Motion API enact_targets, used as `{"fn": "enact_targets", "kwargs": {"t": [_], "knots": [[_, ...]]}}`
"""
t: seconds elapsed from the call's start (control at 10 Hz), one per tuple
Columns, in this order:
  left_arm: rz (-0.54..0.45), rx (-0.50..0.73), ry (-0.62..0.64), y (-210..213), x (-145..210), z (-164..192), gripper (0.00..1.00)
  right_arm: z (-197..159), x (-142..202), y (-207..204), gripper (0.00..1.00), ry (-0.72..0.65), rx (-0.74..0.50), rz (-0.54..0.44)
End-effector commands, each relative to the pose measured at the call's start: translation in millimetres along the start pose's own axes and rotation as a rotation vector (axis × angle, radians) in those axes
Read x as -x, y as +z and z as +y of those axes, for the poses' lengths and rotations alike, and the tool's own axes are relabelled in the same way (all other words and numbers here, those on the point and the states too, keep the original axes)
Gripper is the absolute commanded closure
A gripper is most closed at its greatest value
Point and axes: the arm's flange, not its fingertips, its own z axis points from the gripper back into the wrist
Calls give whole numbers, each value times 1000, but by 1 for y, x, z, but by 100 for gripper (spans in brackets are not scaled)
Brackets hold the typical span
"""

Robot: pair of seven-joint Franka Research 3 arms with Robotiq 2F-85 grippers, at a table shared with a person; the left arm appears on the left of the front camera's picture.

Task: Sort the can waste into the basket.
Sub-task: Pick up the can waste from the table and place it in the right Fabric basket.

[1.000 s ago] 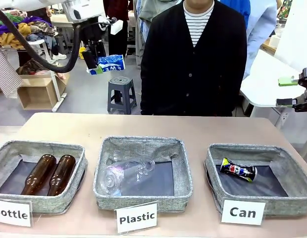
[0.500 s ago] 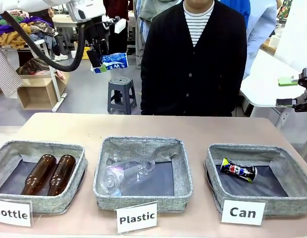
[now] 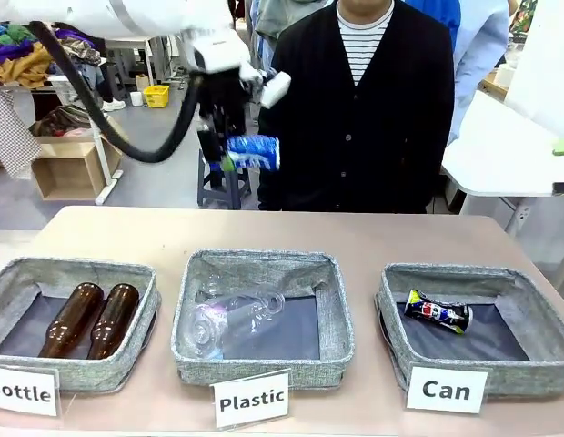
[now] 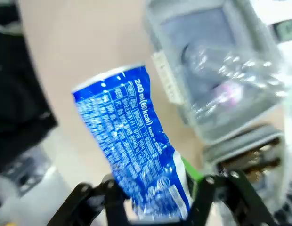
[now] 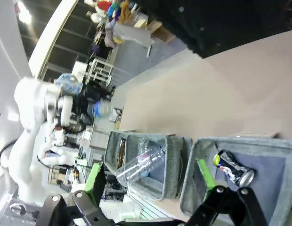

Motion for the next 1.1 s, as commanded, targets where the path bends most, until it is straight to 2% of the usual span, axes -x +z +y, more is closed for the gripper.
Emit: {"fn": "enact_targets", "kwargs": {"t": [0.0,0.1,0.2,0.3,0.4,0.5,0.6,0.7,0.9,1.0], "knots": [[11,-157,-130,-46,-18,-93,59,15,-12,19,0,-53,18,-33],[-75,-207,-216,-54,-41,-92,59,22,-10,31,0,-60,41,-30],[-126,-208,-220,-60,-71,-80,59,27,-3,45,0,-45,54,-5],[-264,-289,-111,-63,-112,-65,59,26,7,62,0,-10,96,38],[-337,-259,-111,-63,-148,-50,59,15,13,78,0,15,186,89],[-375,-181,-131,-57,-181,-28,59,-2,19,94,0,4,246,115],[-413,-86,-166,-53,-213,-5,59,-17,25,110,0,-14,248,102],[-457,31,-198,-53,-246,17,59,-30,31,125,0,-19,225,67],[-494,239,-173,-66,-304,68,59,-51,43,145,0,-20,247,-53],[-455,294,-162,-78,-321,84,59,-33,36,131,0,-42,251,51]]}}
